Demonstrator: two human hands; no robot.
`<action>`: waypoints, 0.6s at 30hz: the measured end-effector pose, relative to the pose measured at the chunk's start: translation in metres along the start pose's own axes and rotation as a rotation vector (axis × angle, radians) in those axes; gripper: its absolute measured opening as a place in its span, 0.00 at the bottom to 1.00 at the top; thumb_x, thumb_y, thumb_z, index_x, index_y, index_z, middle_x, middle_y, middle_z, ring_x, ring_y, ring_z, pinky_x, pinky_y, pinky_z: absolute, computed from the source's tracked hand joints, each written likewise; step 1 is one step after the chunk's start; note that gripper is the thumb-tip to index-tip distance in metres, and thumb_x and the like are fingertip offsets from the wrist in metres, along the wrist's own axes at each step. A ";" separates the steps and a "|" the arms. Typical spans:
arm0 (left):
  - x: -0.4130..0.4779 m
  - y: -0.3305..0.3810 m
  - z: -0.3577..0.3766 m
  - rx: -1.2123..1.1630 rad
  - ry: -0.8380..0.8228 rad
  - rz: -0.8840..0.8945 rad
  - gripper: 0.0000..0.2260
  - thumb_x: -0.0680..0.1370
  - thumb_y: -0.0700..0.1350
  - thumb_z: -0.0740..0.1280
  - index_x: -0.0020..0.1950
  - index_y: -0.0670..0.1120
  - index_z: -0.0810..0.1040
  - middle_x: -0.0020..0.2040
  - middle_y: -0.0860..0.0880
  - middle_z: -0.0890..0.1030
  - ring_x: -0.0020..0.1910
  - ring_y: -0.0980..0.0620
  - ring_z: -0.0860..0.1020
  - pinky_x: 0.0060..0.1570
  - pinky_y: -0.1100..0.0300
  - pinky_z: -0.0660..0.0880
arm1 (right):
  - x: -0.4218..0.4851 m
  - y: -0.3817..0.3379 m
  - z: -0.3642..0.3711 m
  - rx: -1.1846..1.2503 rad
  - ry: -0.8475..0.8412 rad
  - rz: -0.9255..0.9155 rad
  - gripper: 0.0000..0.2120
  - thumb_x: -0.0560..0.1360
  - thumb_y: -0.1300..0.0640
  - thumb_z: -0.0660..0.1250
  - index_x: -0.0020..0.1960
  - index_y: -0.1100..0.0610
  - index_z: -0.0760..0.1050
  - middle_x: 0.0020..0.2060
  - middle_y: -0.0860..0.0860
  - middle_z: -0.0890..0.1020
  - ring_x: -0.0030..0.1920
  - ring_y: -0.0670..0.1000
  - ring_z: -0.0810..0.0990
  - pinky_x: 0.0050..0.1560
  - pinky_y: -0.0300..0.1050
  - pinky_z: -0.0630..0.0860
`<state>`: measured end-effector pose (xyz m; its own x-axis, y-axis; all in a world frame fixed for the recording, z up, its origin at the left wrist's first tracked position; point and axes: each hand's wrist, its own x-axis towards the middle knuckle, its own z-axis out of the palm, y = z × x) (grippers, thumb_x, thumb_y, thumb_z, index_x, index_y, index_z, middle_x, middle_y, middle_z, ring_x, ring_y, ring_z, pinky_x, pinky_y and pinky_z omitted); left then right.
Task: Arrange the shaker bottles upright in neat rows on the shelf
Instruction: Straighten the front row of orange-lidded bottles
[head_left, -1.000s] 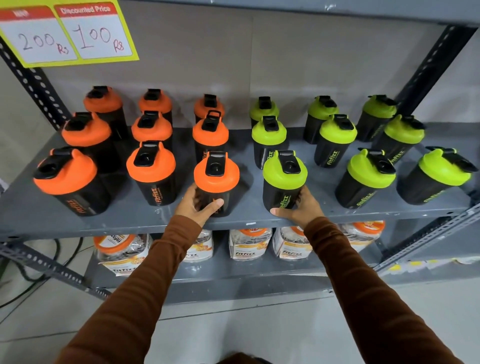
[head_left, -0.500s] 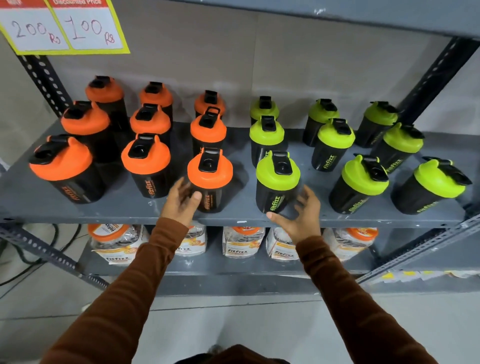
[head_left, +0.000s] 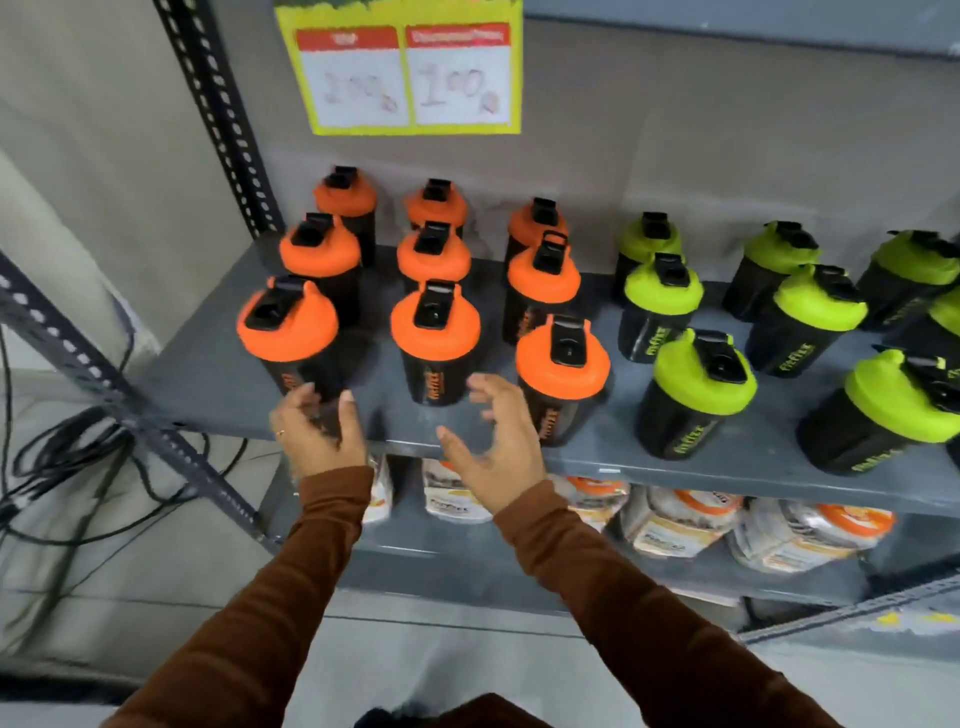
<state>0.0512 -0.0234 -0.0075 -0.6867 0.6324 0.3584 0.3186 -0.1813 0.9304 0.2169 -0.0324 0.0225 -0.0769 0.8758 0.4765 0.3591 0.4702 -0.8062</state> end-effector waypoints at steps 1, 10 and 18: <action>0.013 -0.004 -0.008 0.034 0.026 0.022 0.20 0.71 0.43 0.68 0.57 0.34 0.67 0.50 0.39 0.69 0.50 0.41 0.72 0.57 0.61 0.68 | 0.007 -0.001 0.013 0.026 0.045 0.086 0.29 0.66 0.61 0.74 0.63 0.60 0.66 0.58 0.52 0.69 0.59 0.50 0.71 0.62 0.48 0.70; 0.105 -0.034 -0.041 0.117 -0.467 -0.055 0.50 0.58 0.31 0.78 0.70 0.36 0.49 0.69 0.37 0.61 0.67 0.44 0.63 0.67 0.48 0.61 | 0.047 0.005 0.070 0.091 0.083 0.490 0.52 0.57 0.62 0.80 0.72 0.61 0.51 0.70 0.60 0.64 0.70 0.56 0.63 0.71 0.55 0.61; 0.119 -0.040 -0.044 0.060 -0.687 -0.075 0.36 0.61 0.29 0.75 0.65 0.36 0.62 0.59 0.43 0.73 0.57 0.49 0.72 0.55 0.65 0.67 | 0.049 0.009 0.073 -0.012 0.187 0.570 0.39 0.59 0.60 0.79 0.65 0.59 0.64 0.62 0.59 0.76 0.62 0.57 0.75 0.65 0.54 0.70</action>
<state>-0.0727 0.0260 0.0010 -0.1450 0.9788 0.1449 0.3353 -0.0892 0.9379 0.1484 0.0228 0.0132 0.2952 0.9551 0.0244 0.3063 -0.0704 -0.9493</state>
